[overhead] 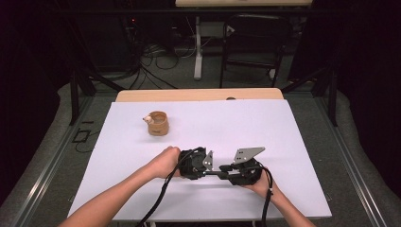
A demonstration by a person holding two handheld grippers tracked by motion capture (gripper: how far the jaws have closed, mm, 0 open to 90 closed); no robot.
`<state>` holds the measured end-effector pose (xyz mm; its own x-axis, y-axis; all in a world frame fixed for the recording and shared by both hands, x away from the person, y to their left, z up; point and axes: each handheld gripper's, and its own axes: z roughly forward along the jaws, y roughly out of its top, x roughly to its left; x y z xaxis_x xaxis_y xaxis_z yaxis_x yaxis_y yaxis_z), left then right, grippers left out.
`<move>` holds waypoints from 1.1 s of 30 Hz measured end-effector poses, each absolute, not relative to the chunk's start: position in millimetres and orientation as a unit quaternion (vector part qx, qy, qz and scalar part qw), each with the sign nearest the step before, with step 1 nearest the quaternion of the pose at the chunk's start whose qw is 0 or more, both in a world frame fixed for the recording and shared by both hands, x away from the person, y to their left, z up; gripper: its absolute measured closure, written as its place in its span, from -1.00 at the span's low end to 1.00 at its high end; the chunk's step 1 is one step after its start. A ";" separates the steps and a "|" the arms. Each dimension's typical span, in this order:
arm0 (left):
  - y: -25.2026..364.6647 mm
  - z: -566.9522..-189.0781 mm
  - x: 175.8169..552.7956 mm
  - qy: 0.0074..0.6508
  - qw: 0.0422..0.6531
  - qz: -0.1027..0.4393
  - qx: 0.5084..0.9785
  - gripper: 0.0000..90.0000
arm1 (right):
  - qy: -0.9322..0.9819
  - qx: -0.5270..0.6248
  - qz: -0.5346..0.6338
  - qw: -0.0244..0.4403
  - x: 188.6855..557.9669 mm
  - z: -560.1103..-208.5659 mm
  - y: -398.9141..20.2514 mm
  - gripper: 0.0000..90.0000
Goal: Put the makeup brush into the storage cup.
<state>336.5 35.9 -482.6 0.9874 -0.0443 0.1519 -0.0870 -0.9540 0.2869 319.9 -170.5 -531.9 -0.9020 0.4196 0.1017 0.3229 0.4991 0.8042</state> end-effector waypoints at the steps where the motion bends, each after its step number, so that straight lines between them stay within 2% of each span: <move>1: 35.8 -482.6 336.3 -0.034 0.148 0.072 0.986 0.73 | 0.866 0.215 0.448 0.055 319.8 -532.7 -169.7 0.50; 6: 36.0 -481.9 335.6 -0.039 0.152 0.071 0.985 0.73 | 0.870 0.209 0.443 0.057 319.6 -533.8 -168.9 0.56; 9: 35.5 -481.1 335.0 -0.040 0.149 0.071 0.985 0.73 | 0.876 0.204 0.434 0.052 319.3 -535.7 -166.3 0.40; 14: 35.3 -480.5 334.6 -0.043 0.150 0.075 0.985 0.73 | 0.883 0.198 0.420 0.062 318.6 -538.1 -161.9 0.40; 16: 35.7 -480.2 334.7 -0.043 0.153 0.076 0.984 0.73 | 0.886 0.198 0.414 0.066 318.7 -538.5 -160.1 0.27; 18: 35.7 -479.7 334.9 -0.046 0.154 0.076 0.984 0.73 | 0.887 0.199 0.412 0.066 319.0 -539.4 -158.6 0.26; 23: 35.7 -479.8 333.6 -0.050 0.154 0.074 0.984 0.73 | 0.886 0.195 0.414 0.071 318.8 -539.5 -157.4 0.50; 33: 38.2 -478.7 334.8 -0.062 0.165 0.073 0.982 0.67 | 0.896 0.156 0.412 0.058 312.1 -539.7 -155.7 0.74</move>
